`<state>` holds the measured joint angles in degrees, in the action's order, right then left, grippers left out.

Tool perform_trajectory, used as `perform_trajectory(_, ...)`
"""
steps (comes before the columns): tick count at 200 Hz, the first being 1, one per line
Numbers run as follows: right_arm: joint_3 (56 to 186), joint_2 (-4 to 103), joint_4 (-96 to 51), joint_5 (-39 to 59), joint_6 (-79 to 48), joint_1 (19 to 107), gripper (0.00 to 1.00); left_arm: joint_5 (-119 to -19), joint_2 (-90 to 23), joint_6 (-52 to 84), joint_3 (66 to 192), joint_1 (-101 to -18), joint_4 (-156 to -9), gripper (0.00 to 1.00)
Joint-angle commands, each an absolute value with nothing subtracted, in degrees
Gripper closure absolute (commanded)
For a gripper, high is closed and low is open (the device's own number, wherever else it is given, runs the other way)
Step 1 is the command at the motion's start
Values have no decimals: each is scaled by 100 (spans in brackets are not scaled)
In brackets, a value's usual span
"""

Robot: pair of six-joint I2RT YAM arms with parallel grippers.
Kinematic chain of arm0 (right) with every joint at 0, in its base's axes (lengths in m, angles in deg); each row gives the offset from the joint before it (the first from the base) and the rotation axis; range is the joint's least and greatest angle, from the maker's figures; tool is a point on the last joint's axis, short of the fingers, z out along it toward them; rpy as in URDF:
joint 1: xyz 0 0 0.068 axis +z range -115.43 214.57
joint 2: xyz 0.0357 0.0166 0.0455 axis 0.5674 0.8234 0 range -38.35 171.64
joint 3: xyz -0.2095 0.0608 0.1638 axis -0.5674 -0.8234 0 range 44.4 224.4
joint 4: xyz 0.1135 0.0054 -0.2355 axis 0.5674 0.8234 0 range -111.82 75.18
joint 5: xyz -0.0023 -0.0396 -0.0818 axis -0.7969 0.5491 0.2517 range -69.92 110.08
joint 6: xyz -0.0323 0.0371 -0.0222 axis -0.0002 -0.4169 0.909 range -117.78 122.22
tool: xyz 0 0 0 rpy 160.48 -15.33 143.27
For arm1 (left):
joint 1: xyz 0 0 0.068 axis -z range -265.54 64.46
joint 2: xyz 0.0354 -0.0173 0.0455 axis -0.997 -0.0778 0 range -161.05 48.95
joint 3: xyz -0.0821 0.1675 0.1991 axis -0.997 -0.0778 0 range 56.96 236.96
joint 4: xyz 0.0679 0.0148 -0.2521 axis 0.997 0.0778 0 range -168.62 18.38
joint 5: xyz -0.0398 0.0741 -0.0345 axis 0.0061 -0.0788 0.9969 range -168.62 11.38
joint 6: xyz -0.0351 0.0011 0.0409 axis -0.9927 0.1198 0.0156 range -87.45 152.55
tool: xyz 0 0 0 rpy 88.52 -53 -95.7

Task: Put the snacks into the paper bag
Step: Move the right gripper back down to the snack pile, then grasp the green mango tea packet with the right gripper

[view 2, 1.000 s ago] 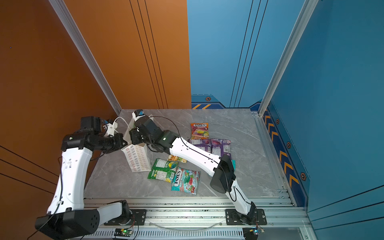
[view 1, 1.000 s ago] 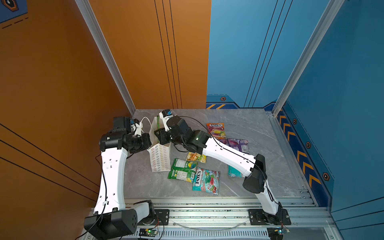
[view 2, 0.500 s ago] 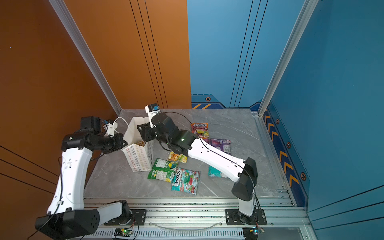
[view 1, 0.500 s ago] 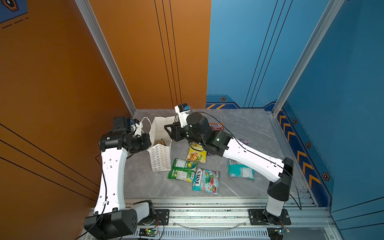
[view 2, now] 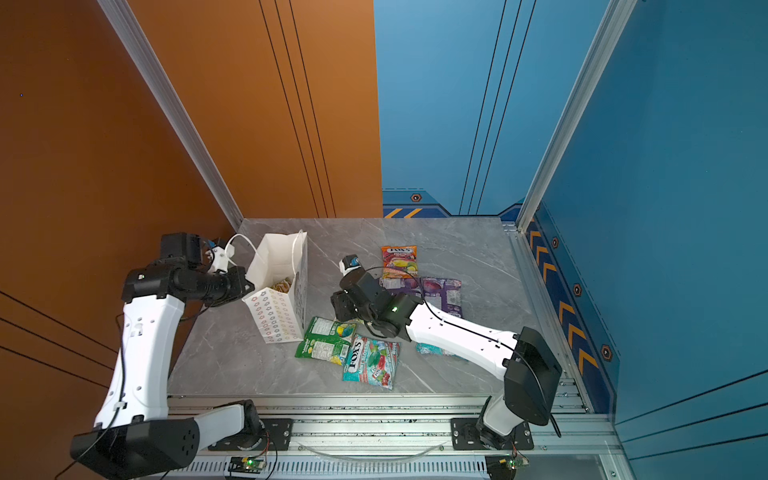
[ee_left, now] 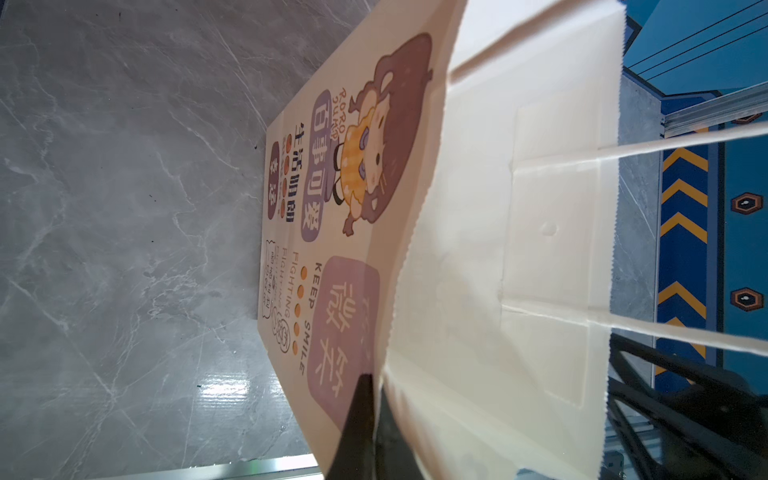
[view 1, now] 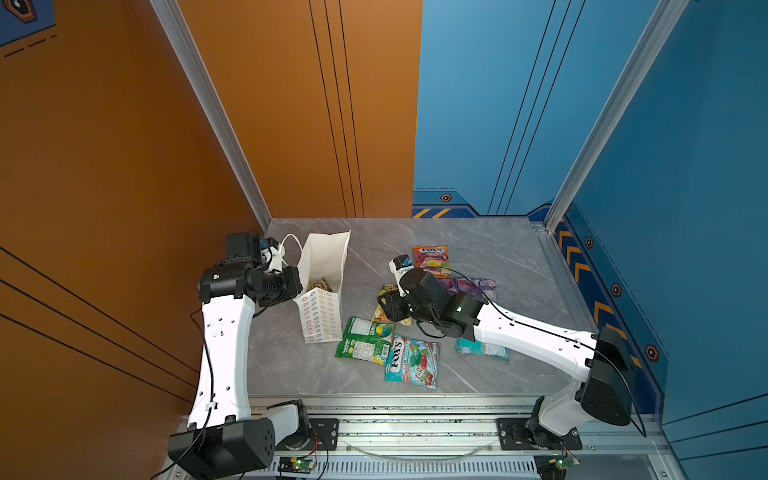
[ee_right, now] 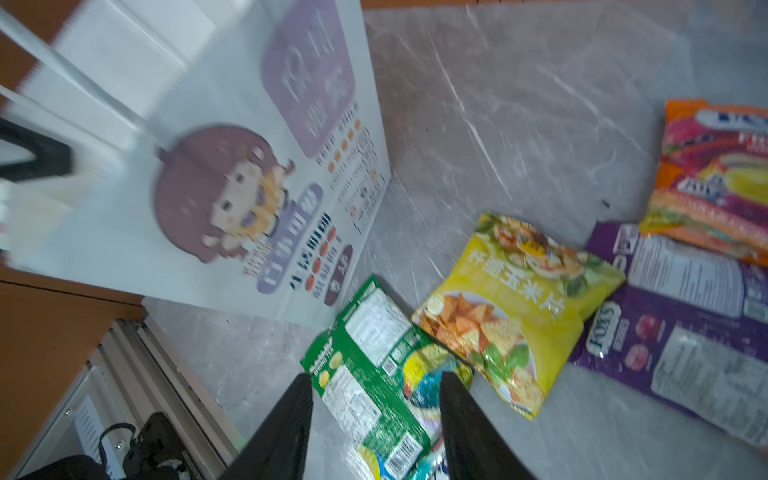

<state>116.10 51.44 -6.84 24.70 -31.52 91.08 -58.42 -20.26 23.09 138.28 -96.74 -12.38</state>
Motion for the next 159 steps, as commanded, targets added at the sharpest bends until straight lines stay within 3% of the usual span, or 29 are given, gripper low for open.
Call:
perform_trajectory(1, 11303, 5199, -871, 2155, -3851, 8989, 49, -5765, -1912, 2327, 13738, -9703, -1255, 95)
perform_trajectory(51, 10704, 5716, -1501, 1447, -4635, 8491, 51, -5779, -1855, 2327, 13694, -9712, -1253, 95)
perform_trajectory(159, 10721, 6637, -1760, 968, -4907, 8365, 51, -5768, -1832, 2331, 13685, -9709, -1261, 95)
